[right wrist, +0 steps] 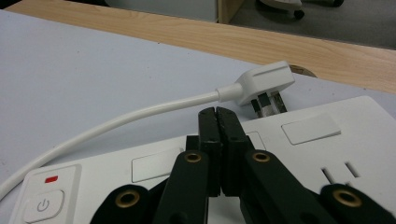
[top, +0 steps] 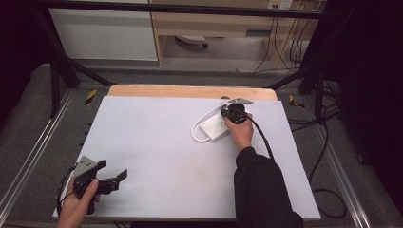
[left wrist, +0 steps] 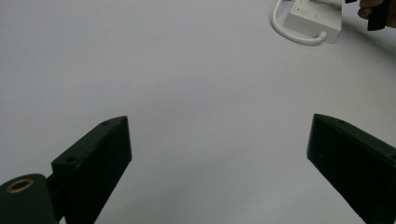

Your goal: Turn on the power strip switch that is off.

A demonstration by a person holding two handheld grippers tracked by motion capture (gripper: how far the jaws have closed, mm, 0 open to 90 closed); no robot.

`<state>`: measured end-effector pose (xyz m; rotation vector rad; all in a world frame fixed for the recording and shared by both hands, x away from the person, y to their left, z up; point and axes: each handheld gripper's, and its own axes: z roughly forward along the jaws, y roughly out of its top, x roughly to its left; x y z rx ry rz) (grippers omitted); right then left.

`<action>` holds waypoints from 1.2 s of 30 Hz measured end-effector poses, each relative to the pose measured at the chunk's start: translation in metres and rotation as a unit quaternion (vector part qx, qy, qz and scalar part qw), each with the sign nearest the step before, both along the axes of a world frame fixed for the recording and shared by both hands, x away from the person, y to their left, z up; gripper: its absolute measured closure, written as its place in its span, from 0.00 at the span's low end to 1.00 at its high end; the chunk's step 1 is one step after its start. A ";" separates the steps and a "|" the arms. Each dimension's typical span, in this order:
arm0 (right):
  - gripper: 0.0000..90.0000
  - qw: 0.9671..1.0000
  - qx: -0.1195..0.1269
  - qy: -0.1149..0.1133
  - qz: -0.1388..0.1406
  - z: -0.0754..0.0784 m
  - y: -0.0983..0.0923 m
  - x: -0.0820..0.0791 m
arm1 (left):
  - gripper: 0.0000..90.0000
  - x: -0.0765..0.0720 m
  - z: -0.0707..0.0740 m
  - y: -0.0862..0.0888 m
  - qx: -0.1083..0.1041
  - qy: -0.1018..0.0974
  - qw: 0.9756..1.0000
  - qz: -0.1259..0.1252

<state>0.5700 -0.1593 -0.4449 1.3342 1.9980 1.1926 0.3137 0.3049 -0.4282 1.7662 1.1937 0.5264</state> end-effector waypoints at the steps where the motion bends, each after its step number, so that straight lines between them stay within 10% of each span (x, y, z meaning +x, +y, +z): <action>1: 1.00 1.000 0.000 0.000 0.000 0.000 0.000 0.000 | 0.07 0.000 0.000 0.000 0.000 0.000 1.000 0.000; 36: 1.00 1.000 -0.004 -0.008 0.001 -0.004 0.001 -0.002 | 0.07 0.000 0.000 0.000 0.002 0.000 1.000 0.000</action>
